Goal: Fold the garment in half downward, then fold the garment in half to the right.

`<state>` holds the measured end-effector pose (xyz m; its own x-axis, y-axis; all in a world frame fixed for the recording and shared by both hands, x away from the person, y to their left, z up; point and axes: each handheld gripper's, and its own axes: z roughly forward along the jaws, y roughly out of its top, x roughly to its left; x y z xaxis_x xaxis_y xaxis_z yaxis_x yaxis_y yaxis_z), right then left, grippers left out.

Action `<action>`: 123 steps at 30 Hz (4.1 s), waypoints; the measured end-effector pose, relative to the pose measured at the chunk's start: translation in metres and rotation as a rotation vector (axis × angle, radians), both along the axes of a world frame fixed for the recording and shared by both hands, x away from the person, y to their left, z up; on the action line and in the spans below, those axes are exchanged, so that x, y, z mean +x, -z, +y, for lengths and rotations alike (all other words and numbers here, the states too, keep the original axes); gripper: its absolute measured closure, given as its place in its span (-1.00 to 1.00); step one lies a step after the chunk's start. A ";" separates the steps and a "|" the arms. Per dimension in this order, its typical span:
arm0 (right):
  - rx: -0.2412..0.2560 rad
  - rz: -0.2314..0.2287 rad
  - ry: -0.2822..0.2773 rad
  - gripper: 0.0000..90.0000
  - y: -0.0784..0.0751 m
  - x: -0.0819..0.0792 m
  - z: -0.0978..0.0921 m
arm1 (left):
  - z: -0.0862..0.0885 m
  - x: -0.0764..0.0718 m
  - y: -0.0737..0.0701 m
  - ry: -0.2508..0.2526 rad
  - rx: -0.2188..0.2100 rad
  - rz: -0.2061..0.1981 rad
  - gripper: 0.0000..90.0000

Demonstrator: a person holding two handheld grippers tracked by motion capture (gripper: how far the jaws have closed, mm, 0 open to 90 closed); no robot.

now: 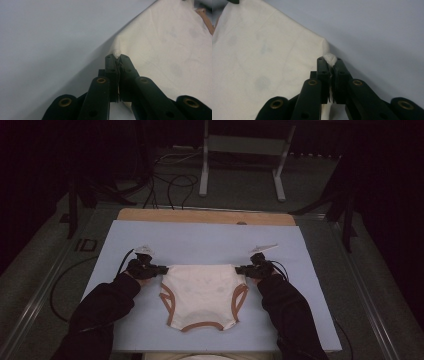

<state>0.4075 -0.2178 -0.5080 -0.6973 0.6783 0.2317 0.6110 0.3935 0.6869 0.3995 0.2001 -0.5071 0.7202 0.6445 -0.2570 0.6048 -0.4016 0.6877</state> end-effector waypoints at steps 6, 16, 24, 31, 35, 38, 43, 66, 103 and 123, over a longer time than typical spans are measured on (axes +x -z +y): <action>-0.014 0.001 0.032 0.91 0.000 0.007 -0.006 | -0.010 0.008 0.003 0.011 0.013 0.010 0.95; -0.017 0.002 0.074 0.91 0.005 0.012 -0.020 | -0.023 0.019 0.002 0.003 0.026 -0.005 0.95; -0.018 0.004 0.089 0.91 0.007 0.016 -0.019 | -0.024 0.029 0.004 -0.017 0.049 -0.008 0.95; -0.025 0.009 0.103 0.90 0.009 0.021 -0.019 | -0.027 0.035 0.008 -0.031 0.069 -0.013 0.94; -0.028 0.000 0.102 0.89 0.010 0.022 -0.018 | -0.028 0.036 0.009 -0.037 0.080 -0.011 0.94; -0.033 -0.003 0.103 0.89 0.011 0.022 -0.017 | -0.028 0.036 0.009 -0.040 0.078 -0.011 0.93; -0.029 -0.008 0.116 0.87 0.010 0.024 -0.017 | -0.028 0.038 0.009 -0.045 0.068 -0.003 0.93; 0.045 -0.017 0.089 -0.60 -0.006 0.018 -0.012 | -0.016 0.017 -0.011 0.010 0.034 -0.057 -0.93; 0.003 -0.097 -0.127 -0.71 -0.043 0.005 0.074 | -0.018 -0.085 -0.052 0.221 -0.010 -0.258 -0.98; -0.019 -0.086 -0.215 -0.71 -0.043 0.017 0.139 | -0.044 -0.114 -0.035 0.411 0.074 -0.282 -0.97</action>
